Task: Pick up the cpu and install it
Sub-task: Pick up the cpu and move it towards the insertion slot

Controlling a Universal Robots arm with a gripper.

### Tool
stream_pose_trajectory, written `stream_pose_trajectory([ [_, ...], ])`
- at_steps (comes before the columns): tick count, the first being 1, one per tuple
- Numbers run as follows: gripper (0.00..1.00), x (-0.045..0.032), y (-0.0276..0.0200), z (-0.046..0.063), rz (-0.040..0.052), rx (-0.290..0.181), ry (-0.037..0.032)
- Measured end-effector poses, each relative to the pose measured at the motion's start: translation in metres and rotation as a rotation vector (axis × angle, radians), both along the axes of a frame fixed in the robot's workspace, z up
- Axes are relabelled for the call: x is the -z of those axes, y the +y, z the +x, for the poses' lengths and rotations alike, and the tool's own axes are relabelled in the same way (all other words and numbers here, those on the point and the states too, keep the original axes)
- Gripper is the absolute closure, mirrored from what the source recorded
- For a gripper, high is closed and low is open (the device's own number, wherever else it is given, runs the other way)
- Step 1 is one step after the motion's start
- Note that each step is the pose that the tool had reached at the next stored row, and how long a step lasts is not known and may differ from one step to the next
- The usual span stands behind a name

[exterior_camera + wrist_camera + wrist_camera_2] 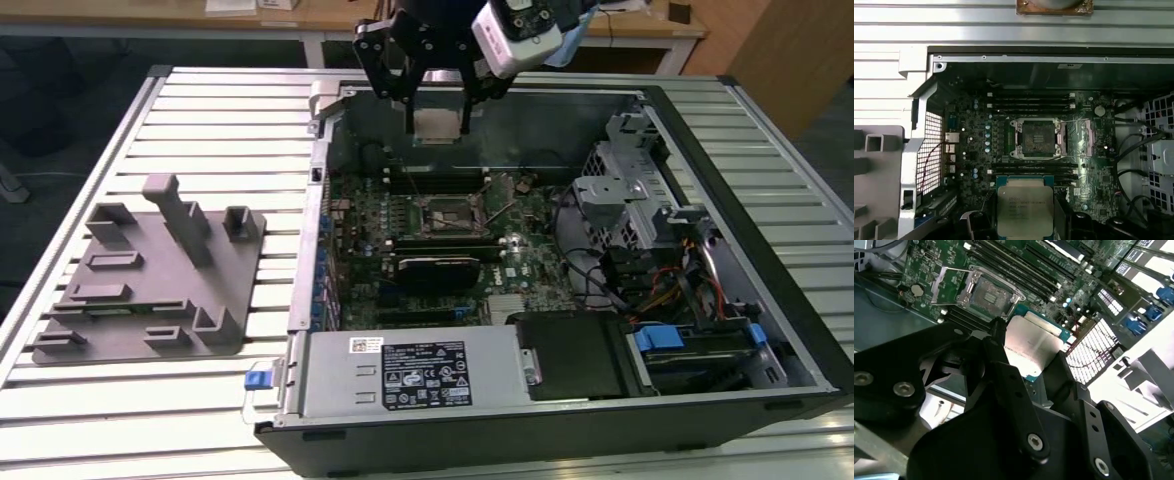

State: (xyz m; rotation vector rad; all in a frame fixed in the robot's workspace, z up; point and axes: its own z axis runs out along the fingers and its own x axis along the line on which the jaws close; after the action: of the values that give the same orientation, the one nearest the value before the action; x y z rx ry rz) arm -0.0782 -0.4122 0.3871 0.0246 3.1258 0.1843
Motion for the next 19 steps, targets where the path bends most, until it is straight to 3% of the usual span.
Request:
stream_pose_trajectory([
  [19,0.46,0.0328,0.0217,0.020,0.0000,0.000,0.0031],
])
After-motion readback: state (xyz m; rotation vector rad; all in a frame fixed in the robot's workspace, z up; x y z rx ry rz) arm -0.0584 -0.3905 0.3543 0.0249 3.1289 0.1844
